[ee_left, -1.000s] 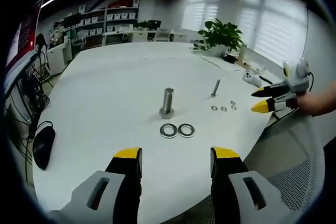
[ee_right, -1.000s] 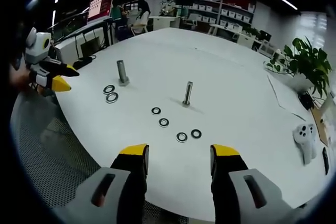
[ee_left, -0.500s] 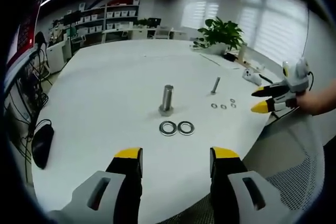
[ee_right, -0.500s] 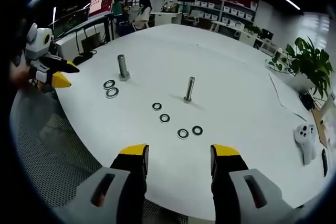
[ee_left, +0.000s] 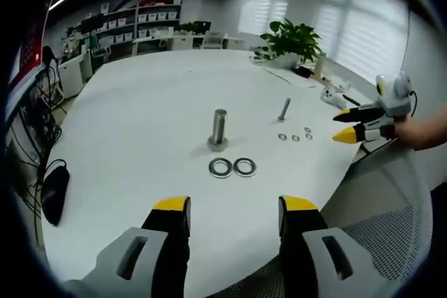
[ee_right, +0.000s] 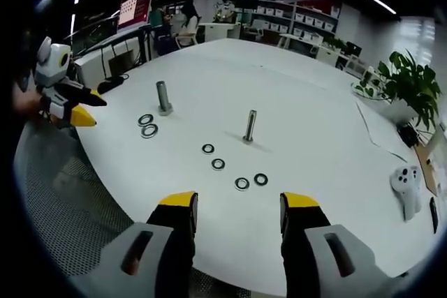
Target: Place the washer onto the threaded stud by aligning its center hole with the stud, sliding it down to the base, and recovering from edge contact or off-axis alignment until the washer reaches the visible bottom stop.
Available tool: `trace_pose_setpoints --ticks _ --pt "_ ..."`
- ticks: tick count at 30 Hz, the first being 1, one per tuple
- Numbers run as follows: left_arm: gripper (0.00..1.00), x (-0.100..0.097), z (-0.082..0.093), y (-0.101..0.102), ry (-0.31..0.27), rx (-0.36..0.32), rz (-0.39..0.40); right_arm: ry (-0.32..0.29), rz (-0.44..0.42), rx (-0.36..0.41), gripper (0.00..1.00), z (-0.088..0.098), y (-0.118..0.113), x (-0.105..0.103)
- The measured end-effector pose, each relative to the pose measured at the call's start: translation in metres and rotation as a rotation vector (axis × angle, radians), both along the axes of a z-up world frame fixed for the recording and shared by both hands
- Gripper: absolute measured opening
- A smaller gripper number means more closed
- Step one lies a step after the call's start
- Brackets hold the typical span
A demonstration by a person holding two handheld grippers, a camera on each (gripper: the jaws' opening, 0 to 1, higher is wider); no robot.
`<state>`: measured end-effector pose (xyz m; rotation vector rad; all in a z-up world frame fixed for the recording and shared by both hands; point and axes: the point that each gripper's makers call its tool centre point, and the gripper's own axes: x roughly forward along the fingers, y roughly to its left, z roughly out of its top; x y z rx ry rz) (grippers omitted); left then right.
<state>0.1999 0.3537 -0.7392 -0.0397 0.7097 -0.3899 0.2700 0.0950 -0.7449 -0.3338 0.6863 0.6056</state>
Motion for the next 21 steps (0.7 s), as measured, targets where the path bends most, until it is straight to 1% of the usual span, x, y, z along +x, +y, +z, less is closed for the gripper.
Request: trace_pose_setpoints --ticks 5,6,9,11,16,21 --pt "0.49 -0.0001 -0.0015 0.0007 0.004 0.003 0.003 -0.002 -0.001 0.018 0.50 0.0021 0.0010 0.0000" --pt "0.48 -0.0010 -0.0040 0.0010 0.017 0.009 0.002 0.003 0.002 0.016 0.50 0.0012 0.0012 -0.0007" --pt "0.49 -0.0024 -0.0059 0.0006 0.029 0.016 -0.003 -0.004 0.010 0.019 0.50 0.0028 0.0024 -0.0008" --pt "0.49 -0.0031 -0.0075 0.0019 0.031 0.032 -0.004 0.000 0.011 0.023 0.50 0.0027 0.0032 -0.0015" --pt "0.49 -0.0033 -0.0081 0.0027 0.037 0.040 0.001 0.012 0.016 0.049 0.50 0.0033 0.0059 -0.0027" --pt "0.49 -0.0039 -0.0104 0.0056 0.048 0.060 0.009 0.023 0.020 0.053 0.50 0.0016 0.0074 -0.0044"
